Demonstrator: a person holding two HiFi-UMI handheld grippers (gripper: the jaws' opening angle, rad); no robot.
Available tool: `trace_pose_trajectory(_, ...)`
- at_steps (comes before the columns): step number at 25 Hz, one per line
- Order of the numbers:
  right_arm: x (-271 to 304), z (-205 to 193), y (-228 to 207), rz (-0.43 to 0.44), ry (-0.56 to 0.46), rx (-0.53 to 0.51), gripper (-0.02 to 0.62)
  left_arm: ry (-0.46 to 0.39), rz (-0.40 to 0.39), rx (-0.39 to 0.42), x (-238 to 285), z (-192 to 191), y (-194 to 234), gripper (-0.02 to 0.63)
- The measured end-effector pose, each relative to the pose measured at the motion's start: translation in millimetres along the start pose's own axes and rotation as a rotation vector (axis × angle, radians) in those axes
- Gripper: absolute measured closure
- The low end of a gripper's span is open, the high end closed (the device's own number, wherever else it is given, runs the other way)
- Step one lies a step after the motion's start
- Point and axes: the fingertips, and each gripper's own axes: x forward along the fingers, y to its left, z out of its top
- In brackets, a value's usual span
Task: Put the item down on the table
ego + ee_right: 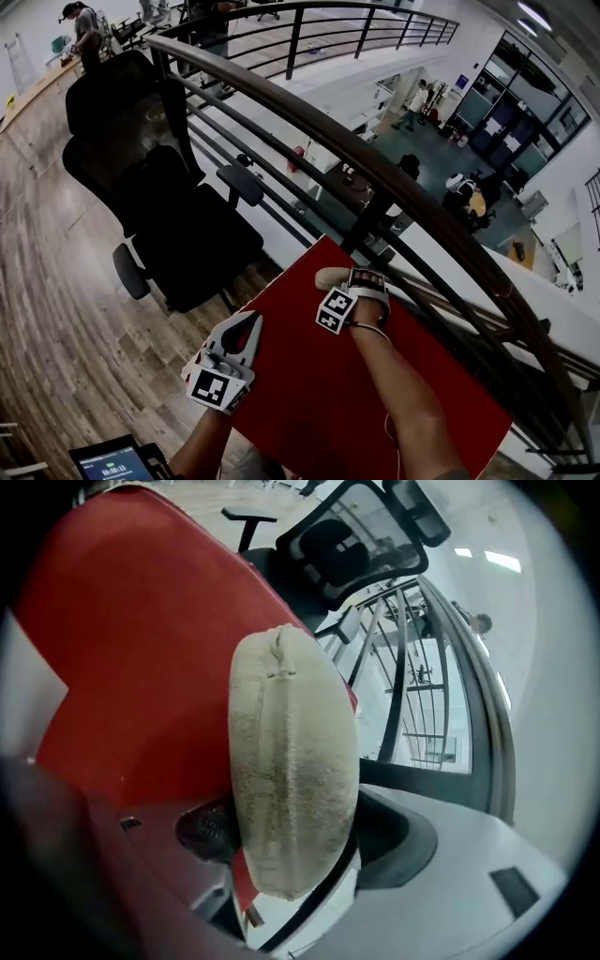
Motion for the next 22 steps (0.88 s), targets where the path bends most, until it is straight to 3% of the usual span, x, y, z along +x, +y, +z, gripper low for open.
trace_pose_trajectory(6, -12, -4, 10, 0.075, 0.002, -0.088, 0.299, -0.006, 0.008, -0.009, -1, 3, -1, 0.606)
trace_pose_trajectory(11, -27, -4, 22, 0.136, -0.038, -0.082, 0.294, -0.009, 0.014, -0.011, 1, 10, -9, 0.606)
trace_pose_trajectory(18, -46, 0, 43, 0.236, -0.152, 0.020, 0.295, -0.017, 0.007, 0.004, -5, 21, -27, 0.606)
trace_pose_trajectory(22, -72, 2, 30, 0.219, -0.241, 0.137, 0.295, -0.018, 0.013, 0.019, -12, 31, -35, 0.606)
